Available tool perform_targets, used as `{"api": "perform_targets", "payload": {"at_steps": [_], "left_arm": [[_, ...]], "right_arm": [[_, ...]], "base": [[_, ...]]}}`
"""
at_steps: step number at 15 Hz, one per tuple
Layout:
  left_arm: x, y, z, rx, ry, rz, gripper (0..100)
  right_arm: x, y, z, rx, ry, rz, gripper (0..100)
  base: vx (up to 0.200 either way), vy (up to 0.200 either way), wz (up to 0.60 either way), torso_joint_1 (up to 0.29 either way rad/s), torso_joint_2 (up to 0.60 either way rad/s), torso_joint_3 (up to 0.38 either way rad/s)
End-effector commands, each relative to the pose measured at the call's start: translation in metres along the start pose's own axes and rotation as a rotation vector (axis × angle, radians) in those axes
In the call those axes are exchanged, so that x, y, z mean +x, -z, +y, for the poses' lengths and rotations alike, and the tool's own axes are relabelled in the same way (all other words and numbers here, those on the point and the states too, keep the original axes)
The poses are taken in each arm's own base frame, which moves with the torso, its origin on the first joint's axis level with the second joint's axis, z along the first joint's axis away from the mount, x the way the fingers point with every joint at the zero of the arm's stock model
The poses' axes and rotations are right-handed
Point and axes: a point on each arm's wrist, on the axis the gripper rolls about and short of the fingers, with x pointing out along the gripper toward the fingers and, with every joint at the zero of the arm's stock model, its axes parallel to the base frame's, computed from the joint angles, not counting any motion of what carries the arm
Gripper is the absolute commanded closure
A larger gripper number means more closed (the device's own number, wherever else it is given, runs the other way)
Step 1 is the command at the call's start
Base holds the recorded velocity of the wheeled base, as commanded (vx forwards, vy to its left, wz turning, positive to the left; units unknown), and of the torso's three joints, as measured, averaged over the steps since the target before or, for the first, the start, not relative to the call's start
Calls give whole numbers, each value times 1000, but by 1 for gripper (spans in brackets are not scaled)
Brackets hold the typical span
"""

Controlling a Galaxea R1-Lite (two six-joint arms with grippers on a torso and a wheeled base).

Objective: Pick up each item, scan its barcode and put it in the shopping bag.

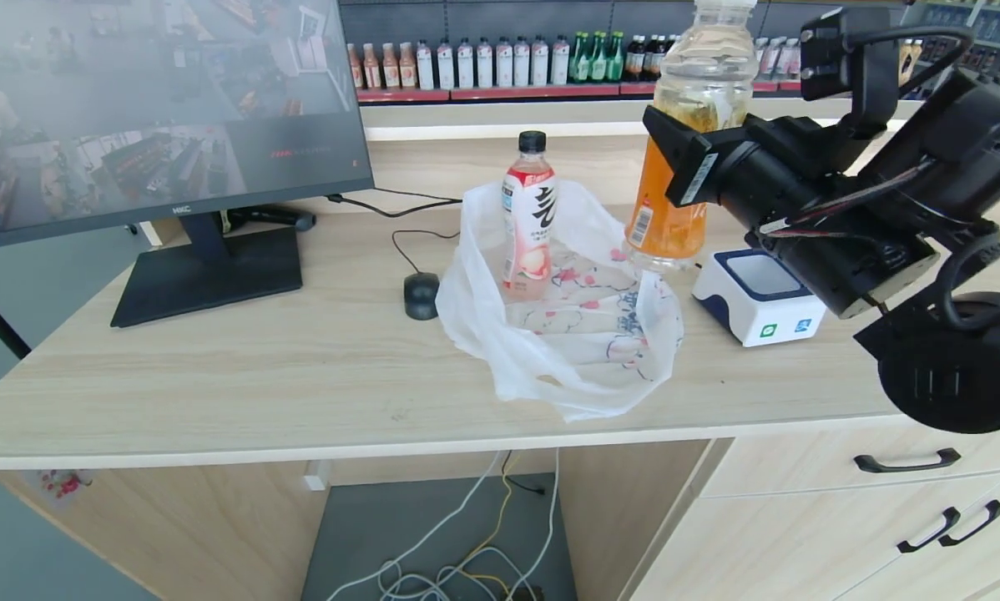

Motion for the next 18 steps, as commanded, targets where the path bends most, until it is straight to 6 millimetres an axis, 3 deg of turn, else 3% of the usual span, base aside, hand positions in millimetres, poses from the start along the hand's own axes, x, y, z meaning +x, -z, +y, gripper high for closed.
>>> {"api": "perform_targets", "payload": {"at_steps": [1, 3, 9, 14, 18], "left_arm": [[0, 0, 0, 0, -1, -1, 0], [0, 0, 0, 0, -1, -1, 0], [0, 0, 0, 0, -1, -1, 0], [0, 0, 0, 0, -1, -2, 0], [0, 0, 0, 0, -2, -2, 0]], "right_arm": [[14, -10, 2, -5, -7, -9, 100], [23, -5, 2, -6, -6, 5, 100], [54, 36, 12, -6, -7, 31, 100], [58, 64, 11, -13, 5, 45, 100], [49, 93, 8, -18, 14, 60, 100]], "base": [[0, 0, 0, 0, 0, 0], [0, 0, 0, 0, 0, 0], [0, 0, 0, 0, 0, 0], [0, 0, 0, 0, 0, 0], [0, 0, 0, 0, 0, 0]]}}
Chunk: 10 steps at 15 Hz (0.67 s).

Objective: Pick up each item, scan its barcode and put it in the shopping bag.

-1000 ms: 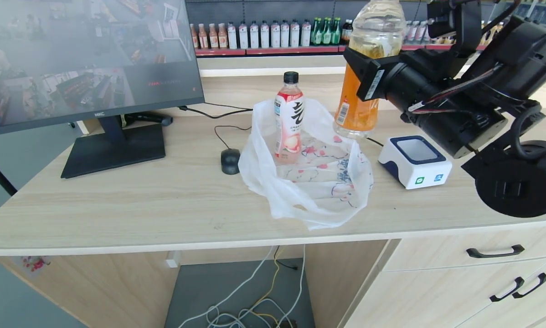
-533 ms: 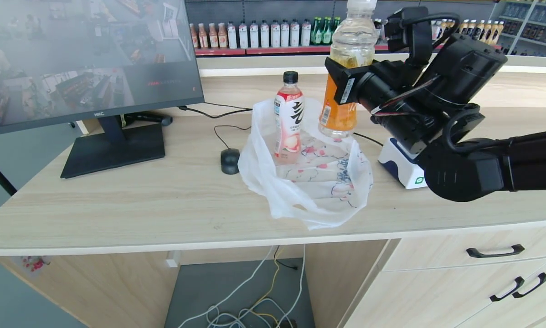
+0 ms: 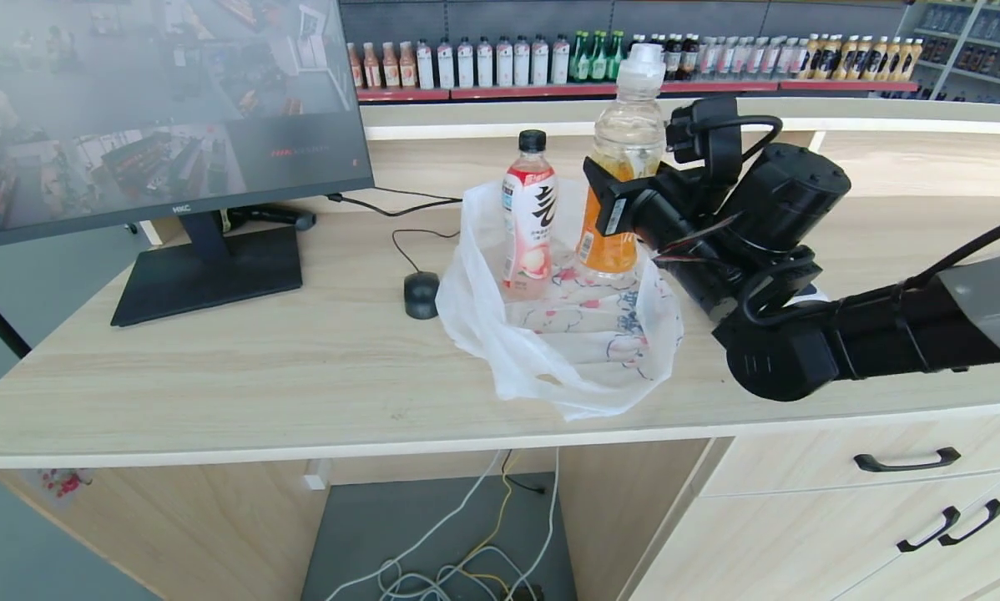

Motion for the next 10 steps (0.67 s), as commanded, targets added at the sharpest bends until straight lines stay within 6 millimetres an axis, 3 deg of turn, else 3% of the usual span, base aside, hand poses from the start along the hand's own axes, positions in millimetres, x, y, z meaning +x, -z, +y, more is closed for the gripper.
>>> {"api": "perform_targets", "payload": {"at_steps": [1, 10], "left_arm": [[0, 0, 0, 0, -2, -2, 0], [0, 0, 0, 0, -2, 0, 0]], "right_arm": [[-8, 25, 2, -7, -6, 53, 100], [-11, 53, 5, -11, -13, 91, 100]], "base": [[0, 0, 0, 0, 0, 0], [0, 0, 0, 0, 0, 0]]}}
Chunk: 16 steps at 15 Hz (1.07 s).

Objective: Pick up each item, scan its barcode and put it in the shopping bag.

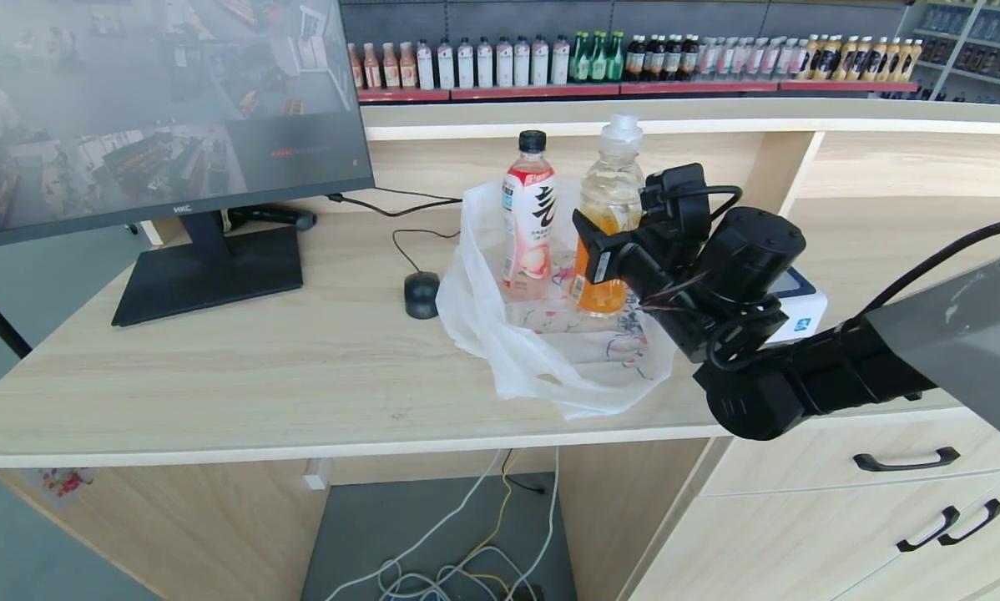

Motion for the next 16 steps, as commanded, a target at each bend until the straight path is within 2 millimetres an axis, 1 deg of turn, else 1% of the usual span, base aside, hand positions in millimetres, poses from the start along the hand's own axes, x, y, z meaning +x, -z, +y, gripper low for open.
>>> {"api": "perform_targets", "payload": {"at_steps": [1, 16], "left_arm": [[0, 0, 0, 0, 0, 0, 0], [0, 0, 0, 0, -1, 0, 0]], "right_arm": [[0, 7, 1, -2, -3, 20, 100], [-4, 18, 3, -4, -7, 44, 100]], "base": [[0, 0, 0, 0, 0, 0], [0, 0, 0, 0, 0, 0]]}}
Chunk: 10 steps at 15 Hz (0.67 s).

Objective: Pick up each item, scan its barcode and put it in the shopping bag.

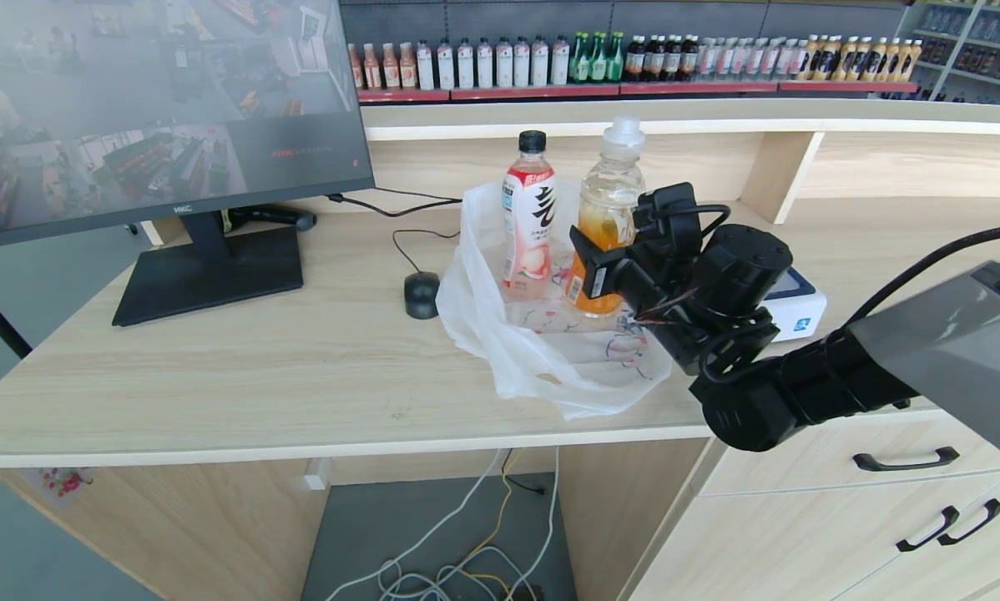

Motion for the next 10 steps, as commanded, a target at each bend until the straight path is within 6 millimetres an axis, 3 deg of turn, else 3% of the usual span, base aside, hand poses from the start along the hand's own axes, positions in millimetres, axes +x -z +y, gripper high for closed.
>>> {"api": "perform_targets", "payload": {"at_steps": [1, 4, 5, 10], "left_arm": [[0, 0, 0, 0, -2, 0, 0], [0, 0, 0, 0, 0, 0, 0], [0, 0, 0, 0, -2, 0, 0], [0, 0, 0, 0, 0, -2, 0]], "right_arm": [[-1, 3, 1, -1, -2, 11, 100], [-1, 3, 1, -1, -2, 11, 100], [-1, 3, 1, -1, -2, 11, 0], [-3, 0, 2, 3, -1, -23, 0]], "base": [[0, 0, 0, 0, 0, 0], [0, 0, 0, 0, 0, 0], [0, 0, 0, 0, 0, 0], [0, 0, 0, 0, 0, 0]]}}
